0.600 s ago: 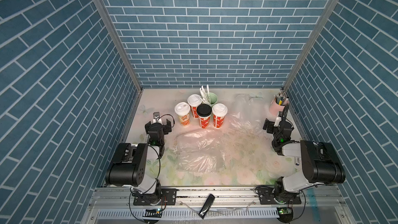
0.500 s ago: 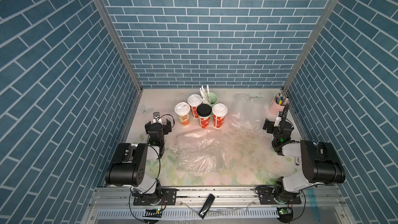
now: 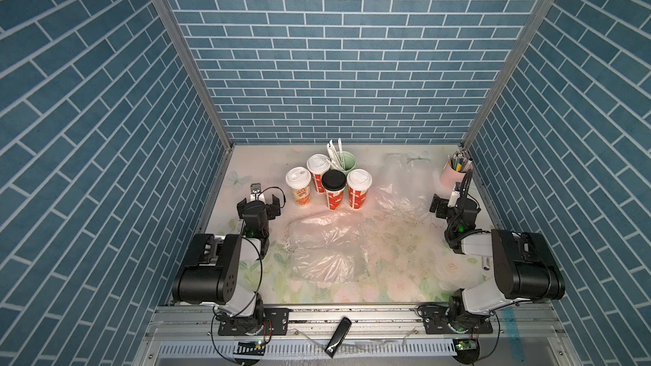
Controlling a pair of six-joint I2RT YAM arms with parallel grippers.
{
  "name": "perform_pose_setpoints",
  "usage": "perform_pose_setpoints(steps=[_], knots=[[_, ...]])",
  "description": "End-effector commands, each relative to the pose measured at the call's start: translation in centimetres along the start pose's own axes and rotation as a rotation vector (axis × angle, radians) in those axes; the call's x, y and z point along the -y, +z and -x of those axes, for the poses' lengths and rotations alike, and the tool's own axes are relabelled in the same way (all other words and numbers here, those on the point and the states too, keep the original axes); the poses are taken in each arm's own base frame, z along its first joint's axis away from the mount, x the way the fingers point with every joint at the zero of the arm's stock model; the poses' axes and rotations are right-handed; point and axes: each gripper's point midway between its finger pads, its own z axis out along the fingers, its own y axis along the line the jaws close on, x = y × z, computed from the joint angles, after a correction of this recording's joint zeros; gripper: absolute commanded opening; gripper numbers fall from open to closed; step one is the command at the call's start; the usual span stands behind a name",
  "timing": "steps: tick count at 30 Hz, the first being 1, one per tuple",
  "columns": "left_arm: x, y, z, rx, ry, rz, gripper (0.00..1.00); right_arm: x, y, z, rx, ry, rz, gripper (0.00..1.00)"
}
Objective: Pack milk tea into plastic carrier bags
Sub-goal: Adjust the plastic carrier bag at the center of the board.
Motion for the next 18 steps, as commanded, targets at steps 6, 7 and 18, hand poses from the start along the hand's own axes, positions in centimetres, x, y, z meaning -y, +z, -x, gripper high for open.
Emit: perform_pose_setpoints(steps=[6, 7, 18], knots=[[1.3, 0.4, 0.0, -0.022, 0.040, -0.062, 0.99, -0.1, 0.1, -0.4, -0.011, -0.039, 0.009, 0.99], [1.3, 0.4, -0.1, -0.023, 0.041, -0.063, 0.99, -0.1, 0.1, -0.4, -0.010, -0.039, 0.010, 0.99], [0.7, -0.4, 2.6, -0.051, 0.043, -0.045, 0.94, 0.1, 0.0, 1.5, -0.067, -0.039, -0.008, 0.94]])
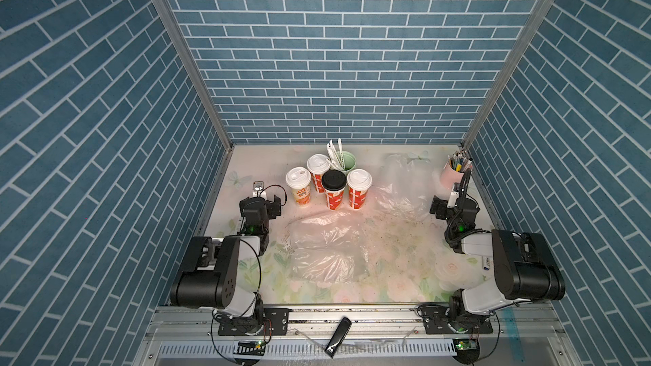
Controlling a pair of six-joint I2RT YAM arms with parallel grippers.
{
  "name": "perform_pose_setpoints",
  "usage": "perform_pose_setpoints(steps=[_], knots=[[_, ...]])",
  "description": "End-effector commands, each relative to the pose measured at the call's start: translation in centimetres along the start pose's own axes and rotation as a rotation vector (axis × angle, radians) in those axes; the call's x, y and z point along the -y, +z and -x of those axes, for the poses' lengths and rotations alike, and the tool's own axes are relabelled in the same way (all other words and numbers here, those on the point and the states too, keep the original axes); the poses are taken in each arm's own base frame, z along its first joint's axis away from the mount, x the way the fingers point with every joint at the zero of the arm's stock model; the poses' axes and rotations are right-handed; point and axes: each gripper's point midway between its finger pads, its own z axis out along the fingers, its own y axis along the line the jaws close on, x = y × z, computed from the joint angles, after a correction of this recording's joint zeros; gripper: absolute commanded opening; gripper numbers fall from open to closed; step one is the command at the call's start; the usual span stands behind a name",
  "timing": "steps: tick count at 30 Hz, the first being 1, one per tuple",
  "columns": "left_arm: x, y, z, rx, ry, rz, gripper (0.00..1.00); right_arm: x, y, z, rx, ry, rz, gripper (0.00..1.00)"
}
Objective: Pack milk tea into plastic carrier bags
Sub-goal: Adjust the plastic carrier bag at the center of the board.
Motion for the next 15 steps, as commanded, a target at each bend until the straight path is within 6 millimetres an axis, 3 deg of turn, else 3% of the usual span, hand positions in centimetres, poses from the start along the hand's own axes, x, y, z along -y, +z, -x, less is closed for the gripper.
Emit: perform_pose_setpoints(steps=[1, 10, 15], knots=[[-0.1, -1.0, 2.1, 0.000, 0.006, -0.003, 0.93, 0.2, -0.4, 2.7, -0.015, -0.020, -0.010, 0.93], [1.6, -7.1, 5.7, -0.043, -0.014, -0.094, 0.84, -0.8, -3.5, 5.5, -0.105, -0.009, 0.001, 0.87], [6.1, -12.0, 8.1, -0.075, 0.023, -0.249, 0.81, -3.4, -5.7, 6.5, -0.197, -0.071, 0.027, 0.85]])
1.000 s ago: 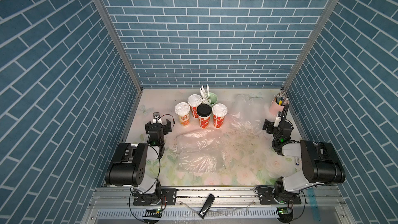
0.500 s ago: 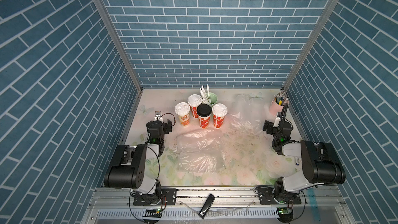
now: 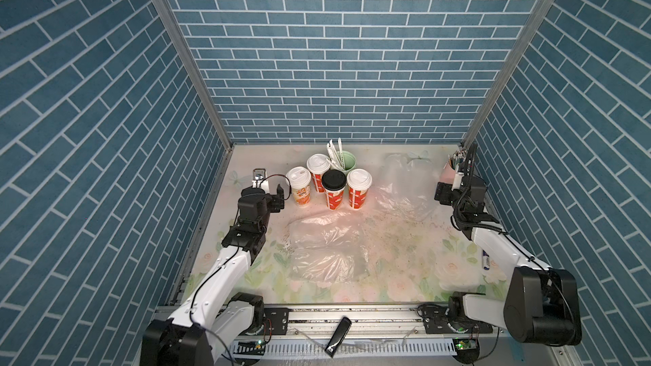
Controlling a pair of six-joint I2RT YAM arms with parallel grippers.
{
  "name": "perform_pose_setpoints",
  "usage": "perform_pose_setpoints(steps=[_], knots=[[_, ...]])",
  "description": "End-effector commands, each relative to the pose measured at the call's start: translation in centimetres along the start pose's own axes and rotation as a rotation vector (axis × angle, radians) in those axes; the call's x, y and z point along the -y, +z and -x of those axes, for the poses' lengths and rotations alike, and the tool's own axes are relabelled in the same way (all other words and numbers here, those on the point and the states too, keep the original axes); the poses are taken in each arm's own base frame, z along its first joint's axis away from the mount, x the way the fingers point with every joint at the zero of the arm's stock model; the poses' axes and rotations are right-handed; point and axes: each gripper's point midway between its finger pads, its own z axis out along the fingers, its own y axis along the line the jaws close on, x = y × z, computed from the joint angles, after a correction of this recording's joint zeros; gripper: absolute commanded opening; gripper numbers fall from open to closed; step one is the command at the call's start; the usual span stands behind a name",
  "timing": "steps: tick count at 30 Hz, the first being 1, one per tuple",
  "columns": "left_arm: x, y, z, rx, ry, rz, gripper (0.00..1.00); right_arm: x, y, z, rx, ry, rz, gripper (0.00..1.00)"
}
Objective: Pack milk tea into plastic carrier bags
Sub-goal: Adjust the plastic carrier bag at the center of the board.
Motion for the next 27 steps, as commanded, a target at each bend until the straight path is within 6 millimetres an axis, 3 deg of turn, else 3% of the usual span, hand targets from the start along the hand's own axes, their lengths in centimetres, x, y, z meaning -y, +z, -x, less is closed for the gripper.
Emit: perform_pose_setpoints(steps=[1, 4, 8, 13, 18, 21, 27], knots=[[3.6, -2.6, -1.1, -0.139, 0.025, -0.117, 0.81, -1.4, -1.8, -1.5, -0.146, -0.042, 0.004, 0.91], [8.4, -4.4, -0.6, -0.189, 0.023, -0.275, 0.80, -2.5, -2.5, -1.3, -0.183, -0.013, 0.026, 0.93], [14.7, -6.2, -2.4, -0.337, 0.057, -0.433, 0.80, -2.9, -3.2, -0.7, -0.219, 0.042, 0.030, 0.92], [20.3, -7.0, -5.7, -0.516, 0.085, -0.512, 0.80, -2.4, -4.8, -0.4, -0.256, 0.082, 0.003, 0.92], [25.6, -7.2, -7.5, -0.610, 0.018, -0.628, 0.81, -1.8, -6.5, -0.7, -0.245, 0.095, -0.008, 0.92], [27.8, -7.0, -8.9, -0.684, 0.025, -0.654, 0.81, -1.4, -7.4, -1.2, -0.235, 0.098, -0.017, 0.92], [30.1, -7.0, -12.7, -0.878, 0.111, -0.645, 0.81, -0.3, -9.0, -1.9, -0.210, 0.099, -0.049, 0.93]])
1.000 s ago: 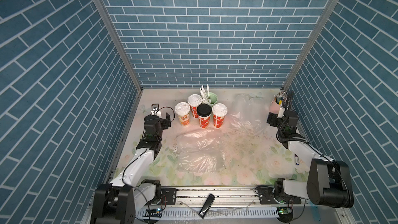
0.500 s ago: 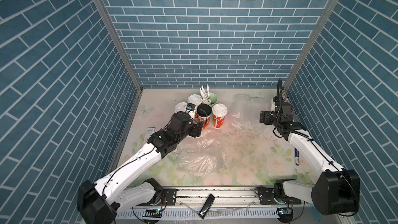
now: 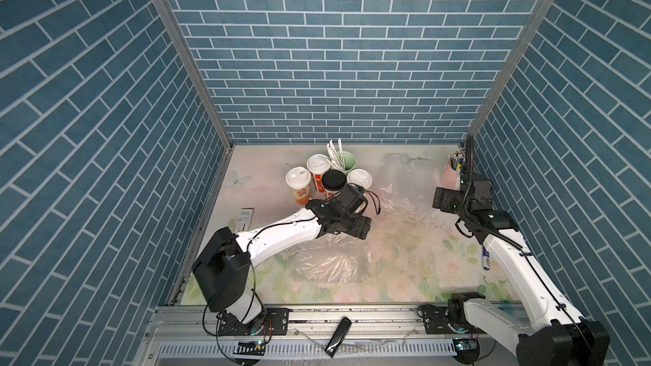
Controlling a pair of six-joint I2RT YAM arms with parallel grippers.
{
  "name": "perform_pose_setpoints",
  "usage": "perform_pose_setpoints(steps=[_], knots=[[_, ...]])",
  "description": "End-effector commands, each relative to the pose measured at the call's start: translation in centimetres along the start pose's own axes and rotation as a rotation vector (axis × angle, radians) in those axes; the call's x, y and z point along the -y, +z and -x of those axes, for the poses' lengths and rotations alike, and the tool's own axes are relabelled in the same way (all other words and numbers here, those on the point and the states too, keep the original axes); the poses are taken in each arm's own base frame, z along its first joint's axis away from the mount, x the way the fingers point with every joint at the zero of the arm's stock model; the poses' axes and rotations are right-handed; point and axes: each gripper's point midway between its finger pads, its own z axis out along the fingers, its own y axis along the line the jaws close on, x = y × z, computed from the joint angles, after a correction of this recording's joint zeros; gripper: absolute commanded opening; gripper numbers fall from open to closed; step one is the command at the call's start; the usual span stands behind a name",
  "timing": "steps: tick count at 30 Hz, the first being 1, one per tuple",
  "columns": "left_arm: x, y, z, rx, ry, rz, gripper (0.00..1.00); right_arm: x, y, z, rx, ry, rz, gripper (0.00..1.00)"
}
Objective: Pack milk tea into plastic carrier bags
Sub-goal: Adjust the plastic carrier bag at the center of the board.
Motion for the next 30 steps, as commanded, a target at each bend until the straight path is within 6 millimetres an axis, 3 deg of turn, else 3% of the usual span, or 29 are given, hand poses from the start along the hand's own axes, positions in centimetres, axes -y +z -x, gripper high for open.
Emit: perform_pose_setpoints(steps=[1, 6, 13, 17, 30], knots=[[0.9, 1.4, -2.3, -0.143, -0.016, -0.013, 0.81, 1.1, -0.6, -1.4, -0.018, 0.022, -0.048, 0.93], [1.3, 3.4, -3.7, -0.242, -0.028, -0.005, 0.81, 1.5, -0.8, -1.8, -0.015, 0.024, -0.062, 0.94], [3.9, 5.6, -3.3, -0.264, -0.029, -0.091, 0.80, 1.7, -0.5, -2.6, -0.031, 0.018, -0.074, 0.93], [4.3, 6.8, -3.5, -0.287, -0.027, -0.097, 0.76, 1.9, -0.4, -3.1, -0.041, 0.014, -0.082, 0.93], [4.4, 7.9, -2.5, -0.314, 0.018, -0.069, 0.69, 1.5, -0.1, -4.2, -0.072, 0.022, -0.054, 0.93]])
